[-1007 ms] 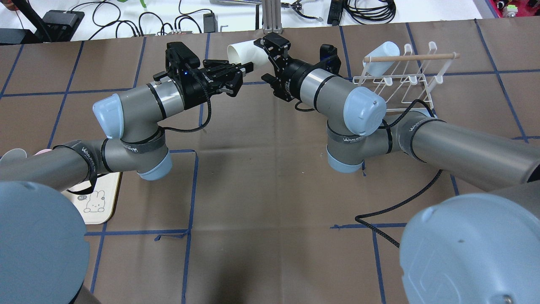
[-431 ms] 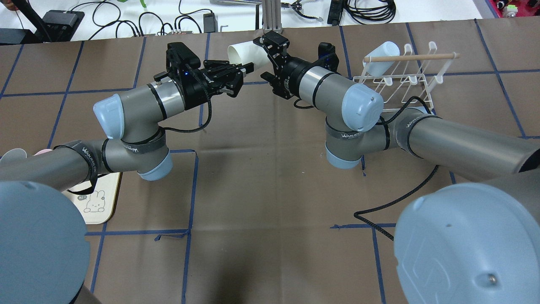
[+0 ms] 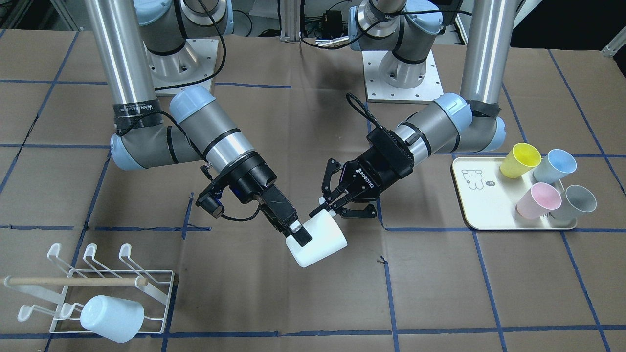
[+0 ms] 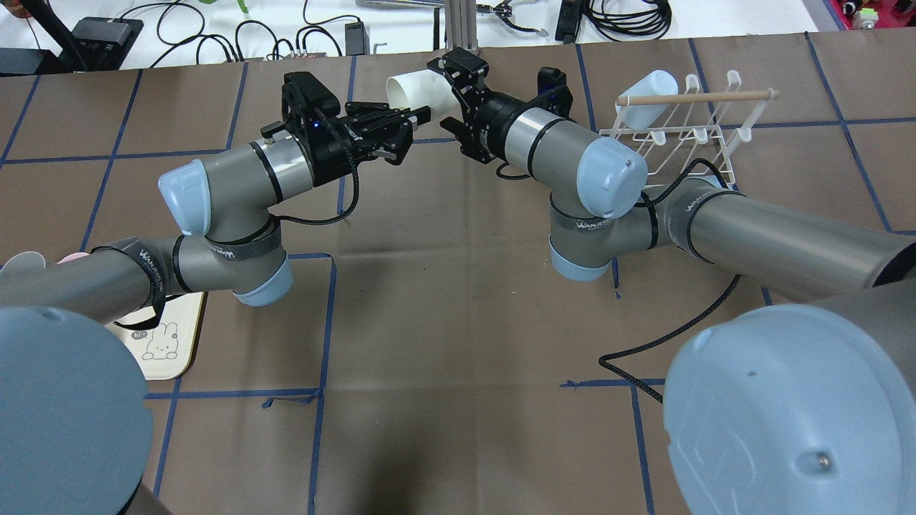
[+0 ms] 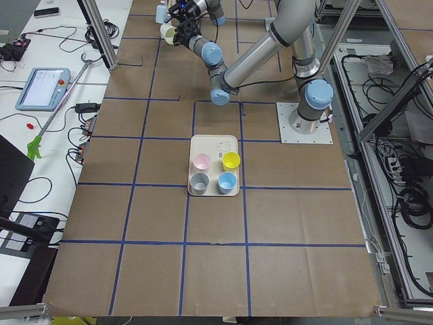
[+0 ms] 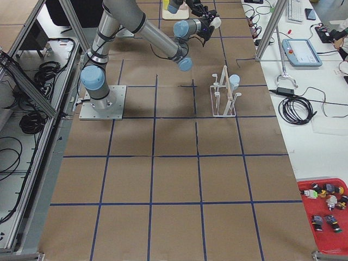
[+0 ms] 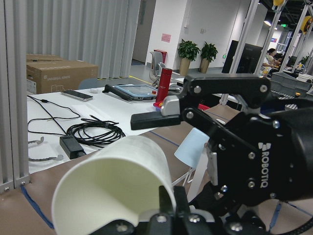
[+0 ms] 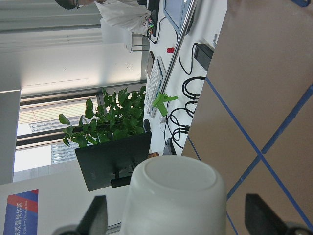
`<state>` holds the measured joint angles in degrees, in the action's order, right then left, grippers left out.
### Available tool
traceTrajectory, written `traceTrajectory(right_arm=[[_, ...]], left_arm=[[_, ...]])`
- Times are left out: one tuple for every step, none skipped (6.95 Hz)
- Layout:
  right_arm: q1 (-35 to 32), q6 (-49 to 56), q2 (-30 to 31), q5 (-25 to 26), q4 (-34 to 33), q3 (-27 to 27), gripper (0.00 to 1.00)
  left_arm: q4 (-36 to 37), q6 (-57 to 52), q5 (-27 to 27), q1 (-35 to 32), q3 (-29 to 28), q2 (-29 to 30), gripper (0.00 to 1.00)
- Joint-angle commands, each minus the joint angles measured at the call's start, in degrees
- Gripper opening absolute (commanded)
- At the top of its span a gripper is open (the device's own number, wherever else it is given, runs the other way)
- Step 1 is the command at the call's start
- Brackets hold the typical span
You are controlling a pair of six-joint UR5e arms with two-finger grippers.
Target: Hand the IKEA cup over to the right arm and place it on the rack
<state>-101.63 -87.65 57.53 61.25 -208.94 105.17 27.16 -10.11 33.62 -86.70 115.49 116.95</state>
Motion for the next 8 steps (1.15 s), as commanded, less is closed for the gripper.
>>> traceTrajectory(right_arm=[[-0.4, -0.2, -1.2, 0.1, 0.0, -1.5, 0.97], [-0.6, -0.7, -1.7, 0.1, 0.0, -2.2, 0.97], [-0.7, -0.7, -2.2, 0.1, 0.0, -2.7, 0.97], [-0.7, -0.7, -2.3, 0.1, 0.0, -2.9, 0.97], [-0.7, -0.7, -2.7, 0.1, 0.0, -3.0, 0.97], [-0.7, -0.7, -2.8, 0.1, 0.0, -3.5, 0.97], [-0.7, -0.7, -2.9, 0.1, 0.0, -3.5, 0.97], [-0.7, -0.7, -2.9, 0.1, 0.0, -3.5, 0.97]], left_arm=[[0.0, 0.0, 0.0, 0.0, 0.0, 0.1, 0.04], [0.0, 0.0, 0.0, 0.0, 0.0, 0.1, 0.04], [0.0, 0.0, 0.0, 0.0, 0.0, 0.1, 0.04], [0.0, 0.0, 0.0, -0.1, -0.1, 0.0, 0.04], [0.0, 0.1, 0.1, -0.7, -0.2, 0.0, 0.04], [-0.1, 0.1, 0.1, -0.9, -0.2, 0.0, 0.04], [-0.1, 0.1, 0.1, -0.9, -0.2, 0.0, 0.04], [0.0, 0.1, 0.1, -0.9, -0.2, 0.1, 0.05]])
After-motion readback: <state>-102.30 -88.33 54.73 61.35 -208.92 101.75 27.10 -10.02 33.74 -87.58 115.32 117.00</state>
